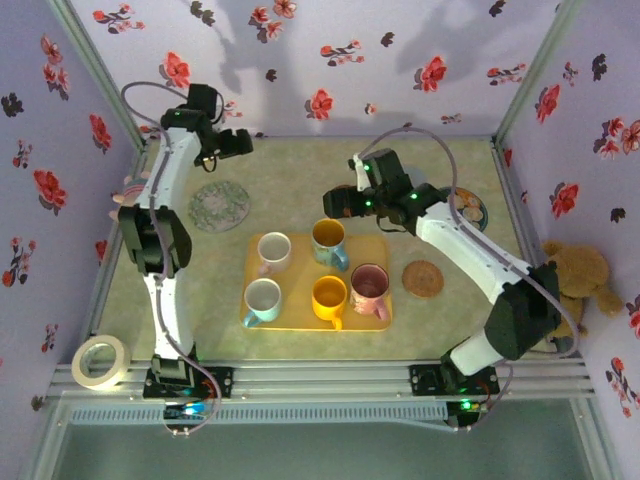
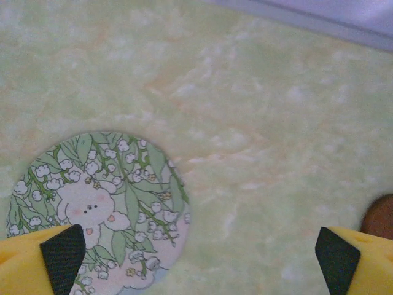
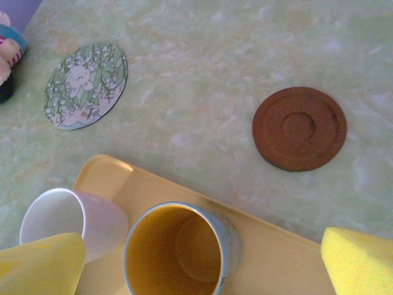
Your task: Place the cup by the coaster
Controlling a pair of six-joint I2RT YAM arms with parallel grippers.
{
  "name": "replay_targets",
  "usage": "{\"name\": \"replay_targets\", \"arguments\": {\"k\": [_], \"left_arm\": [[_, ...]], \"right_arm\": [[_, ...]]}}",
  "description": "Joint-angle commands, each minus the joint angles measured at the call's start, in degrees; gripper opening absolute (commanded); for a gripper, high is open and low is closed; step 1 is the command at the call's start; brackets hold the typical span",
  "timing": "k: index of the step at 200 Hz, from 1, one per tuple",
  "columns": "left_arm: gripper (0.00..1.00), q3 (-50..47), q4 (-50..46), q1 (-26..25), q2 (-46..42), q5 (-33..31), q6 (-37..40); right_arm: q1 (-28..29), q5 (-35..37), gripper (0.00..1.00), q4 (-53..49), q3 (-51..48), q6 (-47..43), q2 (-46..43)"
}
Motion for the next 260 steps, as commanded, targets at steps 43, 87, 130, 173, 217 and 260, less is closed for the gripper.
{"name": "replay_targets", "arguments": {"k": [43, 87, 130, 173, 217, 260], "left_arm": [[1.00, -19.1, 10.1, -3.2, -19.9, 5.3, 8.5], [1.00, -40.0, 24.5, -3.2, -36.8, 8.1, 14.8], [1.00, -52.0, 28.1, -3.2, -47.2, 10.0, 20.9], [1.00, -61.1, 32.4, -3.2, -52.2, 13.6, 20.7], [1.00, -63.1, 31.8, -3.2, -51.0, 14.8, 20.8], [1.00, -64.2, 33.7, -3.2, -49.7, 15.6, 21.4]], "right_arm": [[-0.9, 4.9, 0.93, -5.8, 4.4, -2.7, -1.0], [-2.6, 6.4, 0.75, -9.7, 8.1, -2.9, 1.6], [-5.3, 5.2, 0.59, -13.5, 12.0, -4.3, 5.8], [-7.8, 4.1, 0.38, -15.2, 15.7, -4.3, 11.1], [-9.3, 3.6, 0.04, -17.9, 21.5, -5.3, 18.6], [-10.7, 2.8, 0.00, -17.9, 25.8, -5.9, 25.4]]}}
